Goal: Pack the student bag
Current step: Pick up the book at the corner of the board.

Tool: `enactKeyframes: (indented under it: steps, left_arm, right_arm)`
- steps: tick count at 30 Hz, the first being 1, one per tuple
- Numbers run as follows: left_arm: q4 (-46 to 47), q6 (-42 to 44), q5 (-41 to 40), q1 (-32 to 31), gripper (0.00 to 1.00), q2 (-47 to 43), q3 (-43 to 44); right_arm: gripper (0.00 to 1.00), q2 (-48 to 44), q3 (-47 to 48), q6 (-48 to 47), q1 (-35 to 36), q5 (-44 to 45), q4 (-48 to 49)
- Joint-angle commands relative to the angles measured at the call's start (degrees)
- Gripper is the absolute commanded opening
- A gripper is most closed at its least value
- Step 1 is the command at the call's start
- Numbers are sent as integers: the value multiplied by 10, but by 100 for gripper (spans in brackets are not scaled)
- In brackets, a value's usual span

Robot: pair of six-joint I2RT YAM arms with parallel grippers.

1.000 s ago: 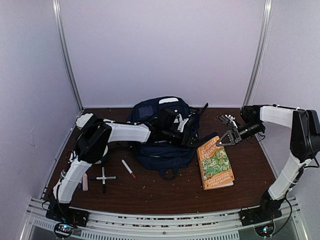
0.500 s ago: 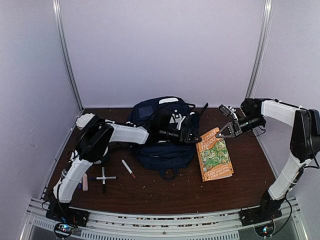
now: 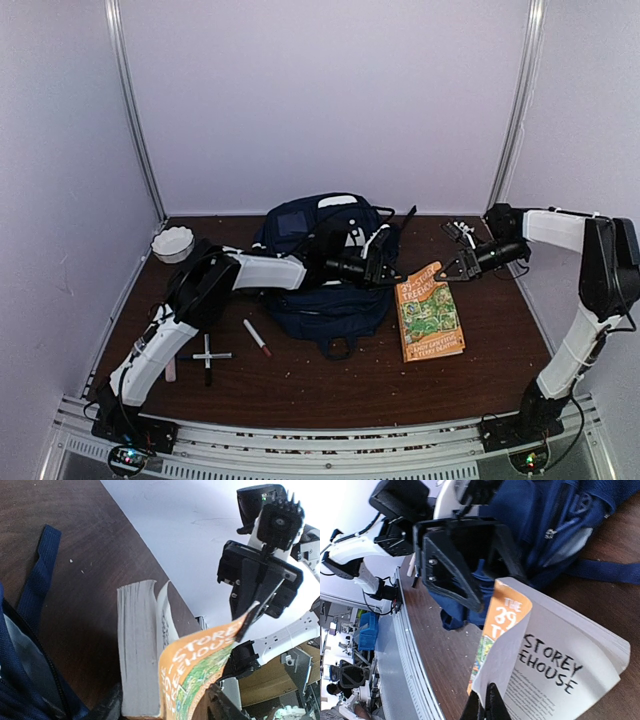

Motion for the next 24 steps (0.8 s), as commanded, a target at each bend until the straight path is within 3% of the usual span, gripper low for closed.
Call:
enactKeyframes:
  steps: [1, 7, 11, 18, 24]
  left_arm:
    - [39, -12, 24, -10, 50, 15, 16]
    - [39, -12, 25, -9, 39, 18, 23]
    - [34, -13, 28, -9, 31, 24, 34]
    - [31, -13, 25, -10, 17, 25, 32]
    - [57, -7, 21, -5, 3, -5, -4]
  right_arm:
    - [2, 0, -31, 77, -14, 78, 83]
    - [5, -37, -57, 119, -15, 143, 129]
    - [15, -34, -56, 125, -14, 164, 131]
    - [22, -22, -50, 121, -14, 171, 123]
    - [37, -59, -50, 101, -19, 158, 117]
